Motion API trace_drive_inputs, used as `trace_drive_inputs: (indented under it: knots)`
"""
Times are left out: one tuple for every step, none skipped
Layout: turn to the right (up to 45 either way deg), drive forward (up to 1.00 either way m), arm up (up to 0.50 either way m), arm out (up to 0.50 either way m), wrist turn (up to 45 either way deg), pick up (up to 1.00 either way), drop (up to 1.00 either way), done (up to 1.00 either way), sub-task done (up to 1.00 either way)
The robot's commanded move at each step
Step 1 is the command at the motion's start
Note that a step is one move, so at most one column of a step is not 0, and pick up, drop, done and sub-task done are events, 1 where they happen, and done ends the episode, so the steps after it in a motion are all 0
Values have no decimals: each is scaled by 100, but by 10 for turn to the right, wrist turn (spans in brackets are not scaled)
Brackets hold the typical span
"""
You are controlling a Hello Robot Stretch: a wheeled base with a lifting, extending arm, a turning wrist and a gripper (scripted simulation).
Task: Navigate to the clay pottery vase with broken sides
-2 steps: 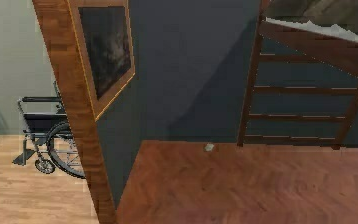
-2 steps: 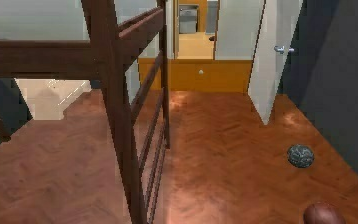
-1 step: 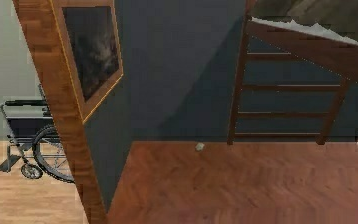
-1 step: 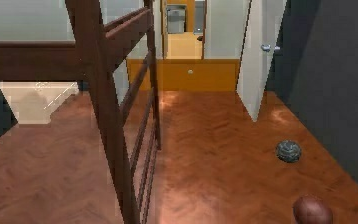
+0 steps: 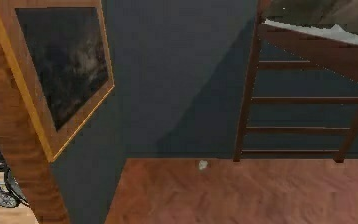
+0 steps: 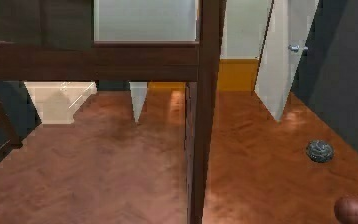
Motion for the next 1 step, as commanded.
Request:
trace_drive_inputs:
  knots:
    - [-450, 0, 0, 0, 0, 0, 0, 0, 0]
